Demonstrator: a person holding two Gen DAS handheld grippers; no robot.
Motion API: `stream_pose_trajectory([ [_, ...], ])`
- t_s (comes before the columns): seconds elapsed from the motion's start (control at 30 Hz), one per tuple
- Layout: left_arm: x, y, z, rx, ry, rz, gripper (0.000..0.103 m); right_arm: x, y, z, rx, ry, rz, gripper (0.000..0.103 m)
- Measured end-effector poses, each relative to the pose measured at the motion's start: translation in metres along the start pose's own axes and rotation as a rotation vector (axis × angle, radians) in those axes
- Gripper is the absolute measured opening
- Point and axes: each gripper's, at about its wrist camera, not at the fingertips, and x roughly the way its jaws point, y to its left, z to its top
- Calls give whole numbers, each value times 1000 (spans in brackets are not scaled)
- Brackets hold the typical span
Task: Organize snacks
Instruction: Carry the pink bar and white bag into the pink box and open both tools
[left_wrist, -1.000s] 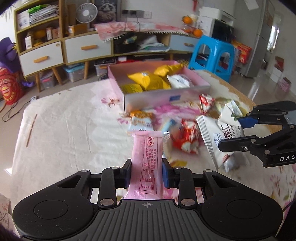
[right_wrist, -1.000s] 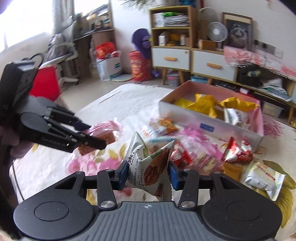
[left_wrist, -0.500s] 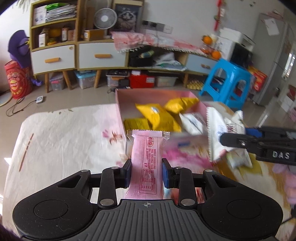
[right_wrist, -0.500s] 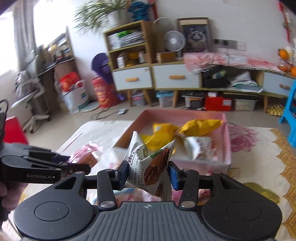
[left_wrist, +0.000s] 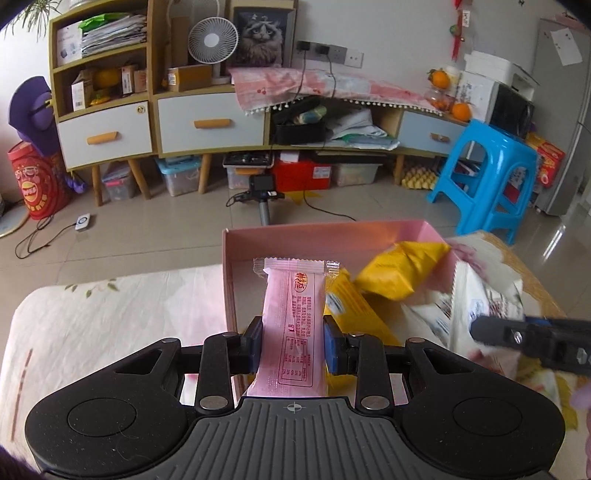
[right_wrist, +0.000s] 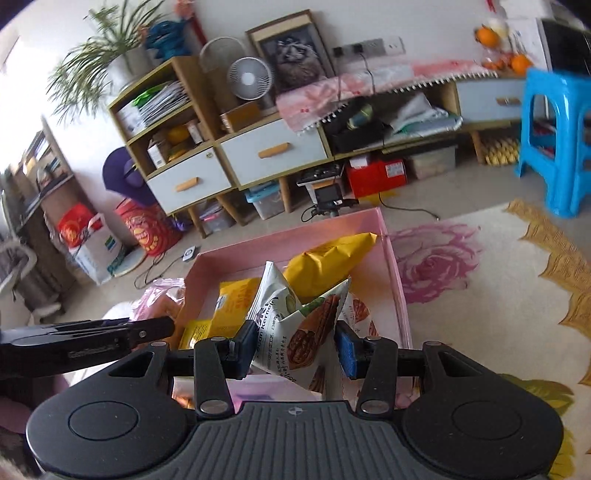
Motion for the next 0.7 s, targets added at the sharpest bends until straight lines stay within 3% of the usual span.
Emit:
stream_pose_trajectory([
  [0.2,23,0,6,-42,-18,63,29,13,3,0,-40,30,33,37],
  [0.5,34,3,1,-41,-19,50,31,17,23,-1,-148,34,39,38],
  [0.6,30,8,1,-61,-26,14,36,17,23,-1,-157,28,35,41],
  [0.7,23,13,1,-76,-39,10,52,11,27,2,-167,16,45,62],
])
